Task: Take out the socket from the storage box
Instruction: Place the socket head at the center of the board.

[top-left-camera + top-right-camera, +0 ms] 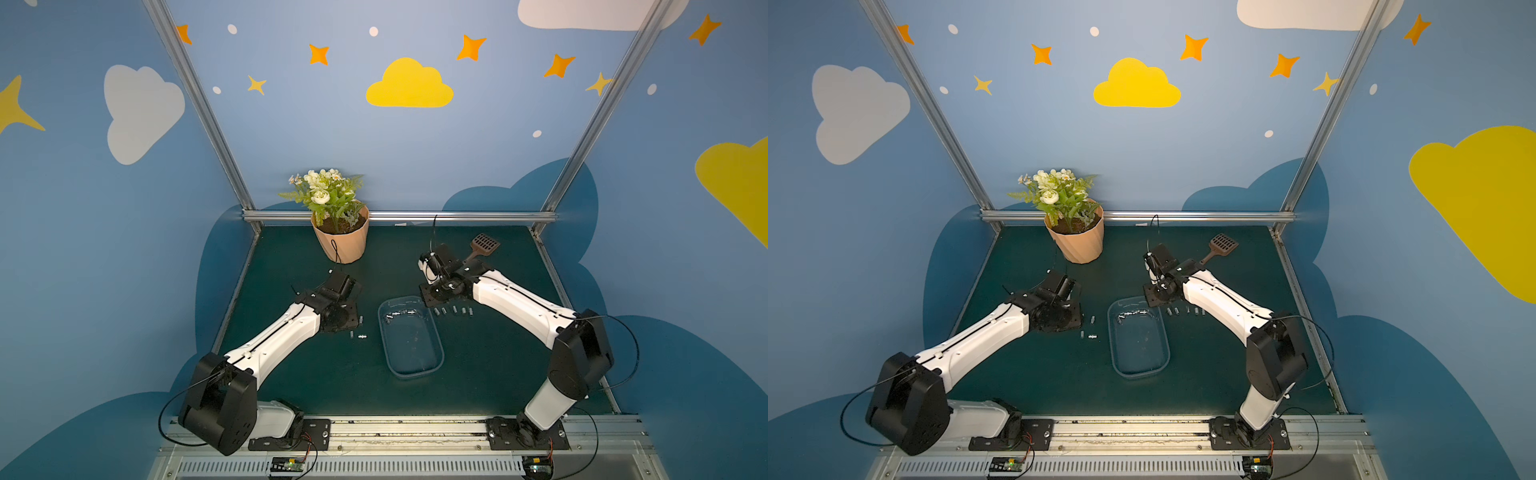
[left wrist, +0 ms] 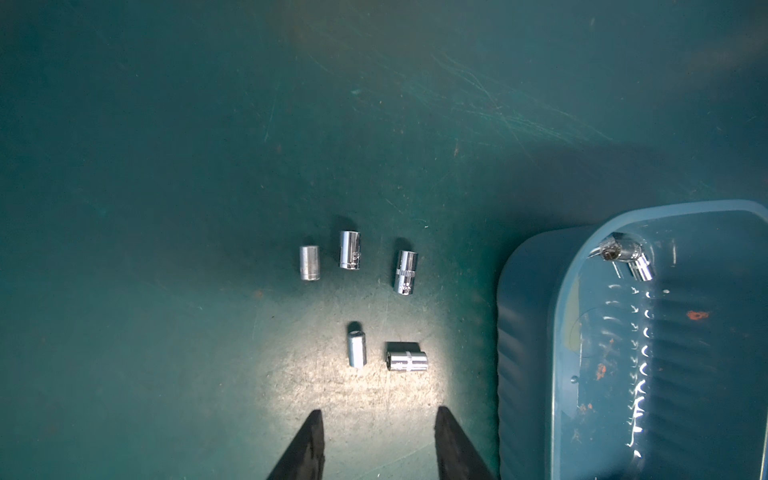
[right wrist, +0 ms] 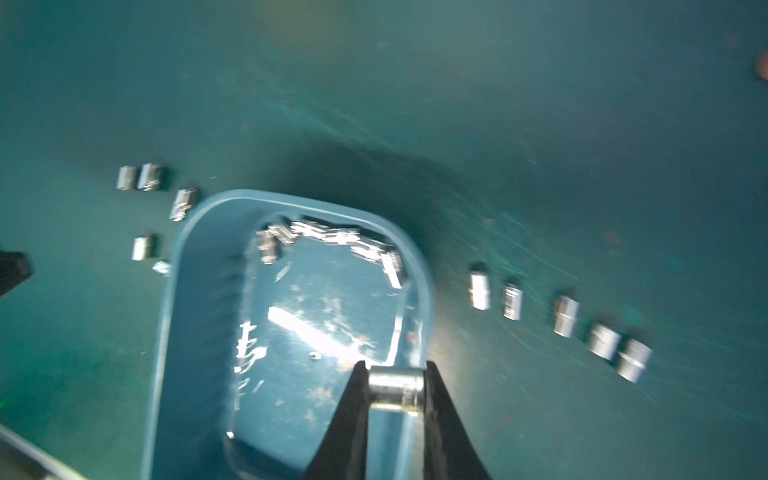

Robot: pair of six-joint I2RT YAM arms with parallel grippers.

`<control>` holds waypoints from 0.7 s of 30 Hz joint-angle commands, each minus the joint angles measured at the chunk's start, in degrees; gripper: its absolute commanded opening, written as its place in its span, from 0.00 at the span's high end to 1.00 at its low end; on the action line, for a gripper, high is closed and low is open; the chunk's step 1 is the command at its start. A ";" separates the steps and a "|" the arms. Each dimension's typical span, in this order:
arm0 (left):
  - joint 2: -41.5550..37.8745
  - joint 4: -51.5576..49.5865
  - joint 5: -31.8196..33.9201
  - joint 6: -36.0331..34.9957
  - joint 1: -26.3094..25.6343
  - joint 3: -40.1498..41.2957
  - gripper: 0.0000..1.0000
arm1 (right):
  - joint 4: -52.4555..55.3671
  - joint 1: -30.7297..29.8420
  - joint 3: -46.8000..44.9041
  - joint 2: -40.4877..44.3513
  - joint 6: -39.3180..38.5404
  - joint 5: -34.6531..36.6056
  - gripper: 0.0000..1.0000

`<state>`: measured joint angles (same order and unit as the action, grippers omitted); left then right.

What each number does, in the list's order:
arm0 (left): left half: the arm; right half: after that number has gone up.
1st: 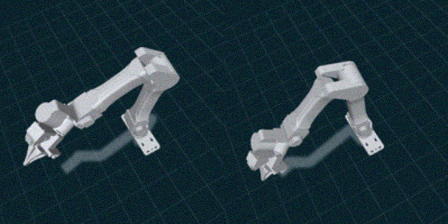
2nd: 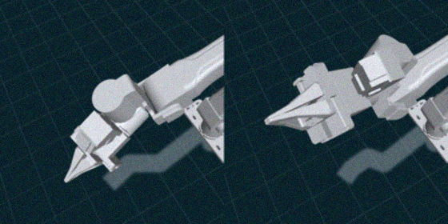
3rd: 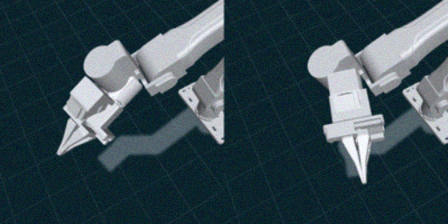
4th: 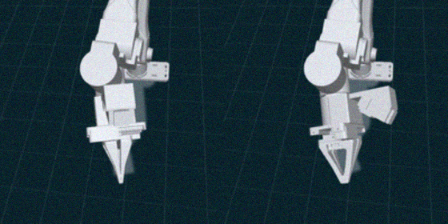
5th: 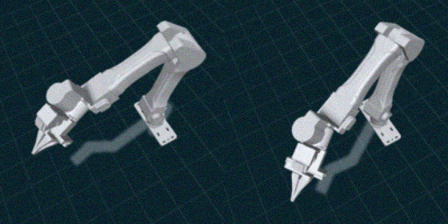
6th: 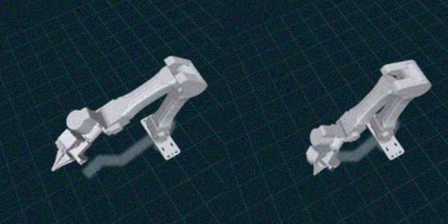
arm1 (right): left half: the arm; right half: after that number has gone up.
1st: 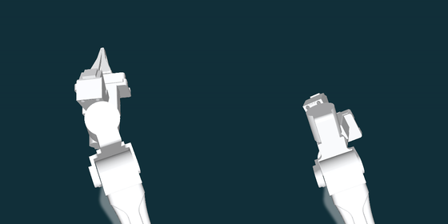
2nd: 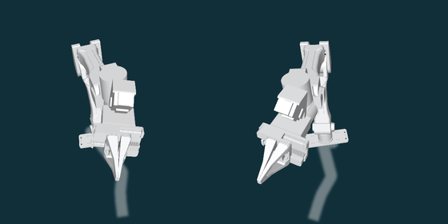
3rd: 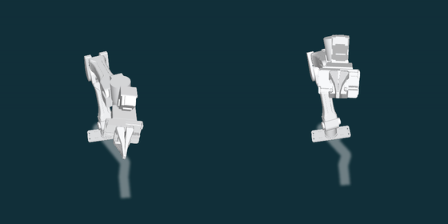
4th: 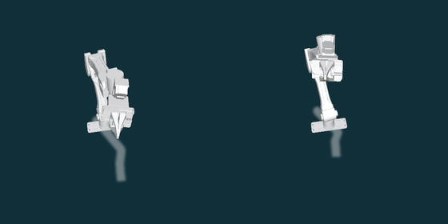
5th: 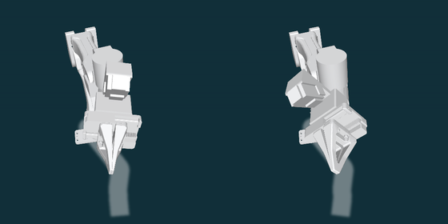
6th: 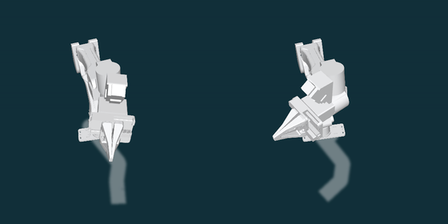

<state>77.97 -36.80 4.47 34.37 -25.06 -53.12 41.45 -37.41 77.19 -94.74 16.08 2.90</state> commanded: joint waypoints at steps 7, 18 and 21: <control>1.05 0.09 -0.76 0.00 0.36 -0.92 0.55 | 1.17 7.96 -12.24 4.56 0.86 2.03 0.81; 1.25 0.23 -0.86 -0.07 0.32 -0.84 0.55 | -2.85 10.01 -17.58 -1.08 2.31 1.52 0.81; 1.22 0.23 -0.78 -0.09 0.36 -0.79 0.55 | -2.95 10.07 -17.45 -3.07 2.33 2.11 0.81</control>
<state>78.87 -36.53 4.21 34.35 -25.02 -53.12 39.31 -27.51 59.99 -96.31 17.85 4.32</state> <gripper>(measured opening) 0.449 0.195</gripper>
